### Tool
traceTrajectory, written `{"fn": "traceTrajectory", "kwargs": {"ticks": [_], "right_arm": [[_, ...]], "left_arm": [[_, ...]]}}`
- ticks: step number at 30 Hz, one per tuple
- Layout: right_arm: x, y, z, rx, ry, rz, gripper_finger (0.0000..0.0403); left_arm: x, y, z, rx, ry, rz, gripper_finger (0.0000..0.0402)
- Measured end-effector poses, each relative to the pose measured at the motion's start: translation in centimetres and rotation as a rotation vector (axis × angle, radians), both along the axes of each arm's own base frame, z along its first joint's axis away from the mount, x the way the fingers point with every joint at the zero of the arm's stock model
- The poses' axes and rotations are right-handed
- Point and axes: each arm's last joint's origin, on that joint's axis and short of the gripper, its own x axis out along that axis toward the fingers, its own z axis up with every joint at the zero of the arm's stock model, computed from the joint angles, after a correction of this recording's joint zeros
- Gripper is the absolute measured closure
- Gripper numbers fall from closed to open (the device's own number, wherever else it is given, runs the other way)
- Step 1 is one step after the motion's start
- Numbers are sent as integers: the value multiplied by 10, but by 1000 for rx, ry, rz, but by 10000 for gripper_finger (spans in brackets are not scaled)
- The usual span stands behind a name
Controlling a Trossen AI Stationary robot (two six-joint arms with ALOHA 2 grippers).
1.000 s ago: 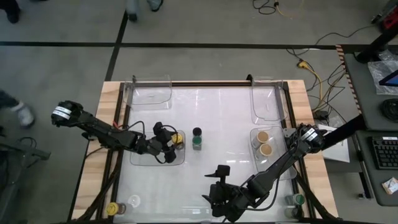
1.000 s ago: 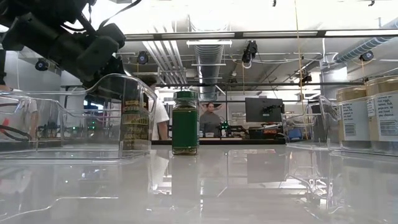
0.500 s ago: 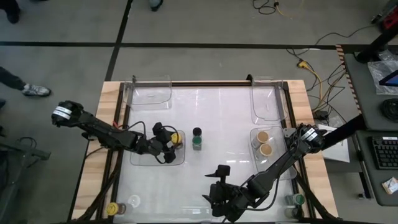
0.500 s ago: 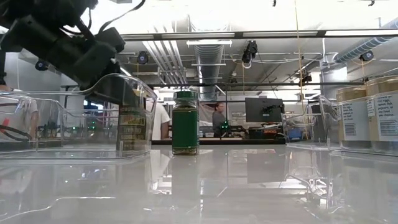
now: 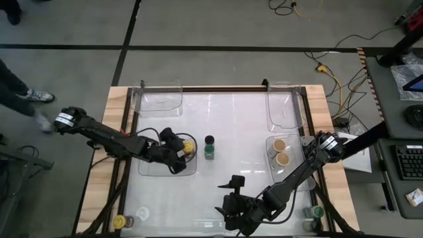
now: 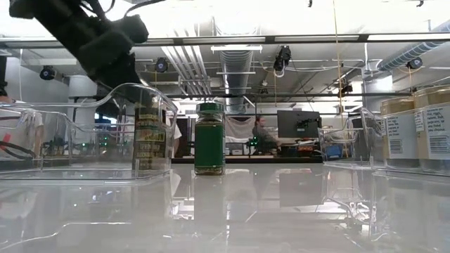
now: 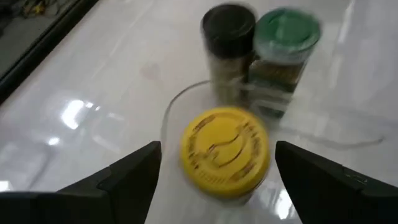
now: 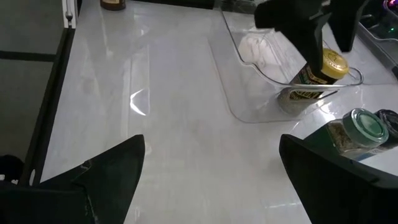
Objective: Sort spices by type
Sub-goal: Put the top yellow spice bottle into the bottom left transparent bin, then put the yellow spice bottle into the bottom left transparent bin
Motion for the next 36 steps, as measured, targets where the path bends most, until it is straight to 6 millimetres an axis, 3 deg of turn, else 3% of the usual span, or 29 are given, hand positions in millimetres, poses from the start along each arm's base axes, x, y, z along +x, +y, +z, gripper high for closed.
{"fn": "traceTrajectory", "kwargs": {"ticks": [8, 17, 30, 36], "right_arm": [[0, 0, 0, 7, 3, 1, 39], [0, 0, -1, 19, 0, -8, 39], [-1, -2, -4, 12, 9, -11, 39], [-1, -3, -7, 19, 11, -22, 39]], "left_arm": [[-17, -8, 29, -18, 119, -16, 91], [-39, -29, 68, -31, -14, -93, 90], [-70, -41, 48, -178, 130, -36, 90], [-83, -34, 37, -212, 285, 62, 90]]}}
